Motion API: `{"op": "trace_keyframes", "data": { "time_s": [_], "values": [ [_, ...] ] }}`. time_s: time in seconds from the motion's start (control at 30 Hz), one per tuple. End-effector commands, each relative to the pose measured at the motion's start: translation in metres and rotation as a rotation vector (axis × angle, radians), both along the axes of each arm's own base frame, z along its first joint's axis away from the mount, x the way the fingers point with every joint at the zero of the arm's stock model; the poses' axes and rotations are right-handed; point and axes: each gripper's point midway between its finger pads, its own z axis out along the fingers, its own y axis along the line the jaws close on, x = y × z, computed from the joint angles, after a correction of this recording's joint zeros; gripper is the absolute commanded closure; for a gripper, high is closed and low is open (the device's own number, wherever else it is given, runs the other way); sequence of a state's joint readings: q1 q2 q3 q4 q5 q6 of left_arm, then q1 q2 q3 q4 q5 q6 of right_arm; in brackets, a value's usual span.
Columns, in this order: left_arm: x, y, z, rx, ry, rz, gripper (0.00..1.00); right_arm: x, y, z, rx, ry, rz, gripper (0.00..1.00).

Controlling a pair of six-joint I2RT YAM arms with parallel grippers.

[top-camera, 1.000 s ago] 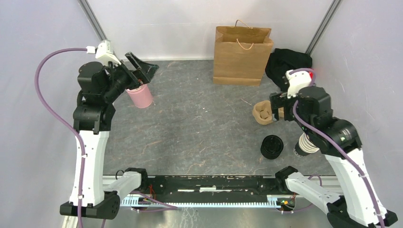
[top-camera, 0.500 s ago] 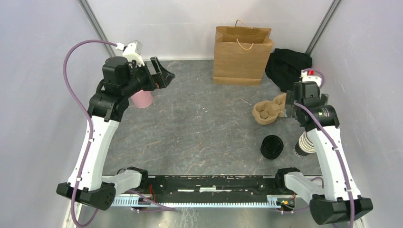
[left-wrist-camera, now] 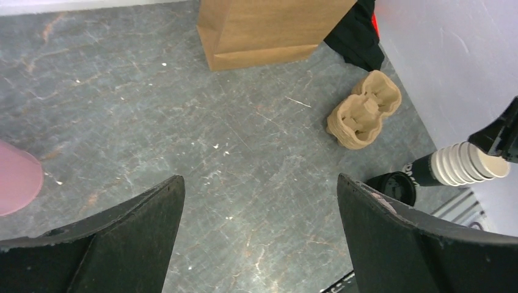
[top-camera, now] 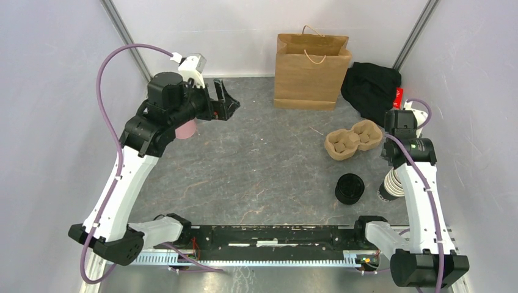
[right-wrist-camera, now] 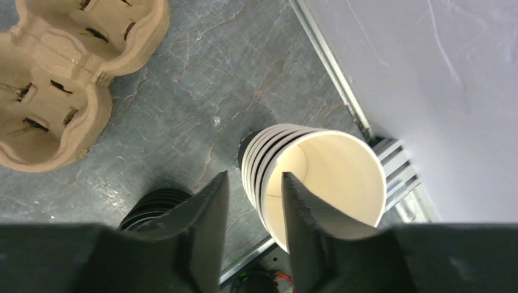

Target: Pack the takeout coffee

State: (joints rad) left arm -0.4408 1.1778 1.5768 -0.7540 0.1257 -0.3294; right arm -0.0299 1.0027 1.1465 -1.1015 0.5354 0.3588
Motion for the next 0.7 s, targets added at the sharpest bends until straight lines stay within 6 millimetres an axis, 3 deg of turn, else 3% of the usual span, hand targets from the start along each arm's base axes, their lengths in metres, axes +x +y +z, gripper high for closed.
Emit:
{"op": "trace_keyframes", "data": {
  "time_s": [0.0, 0.23, 0.67],
  "values": [
    [0.005, 0.011, 0.012, 0.102, -0.095, 0.027, 0.00, -0.009, -0.011, -0.007, -0.020, 0.002, -0.079, 0.62],
    [0.002, 0.000, 0.006, 0.154, -0.103, 0.000, 0.00, -0.019, -0.014, -0.017, -0.013, -0.014, -0.132, 0.64],
    [0.006, -0.001, 0.005, 0.166, -0.100, 0.005, 0.00, -0.021, -0.016, -0.012, -0.033, -0.014, -0.118, 0.86]
  ]
}}
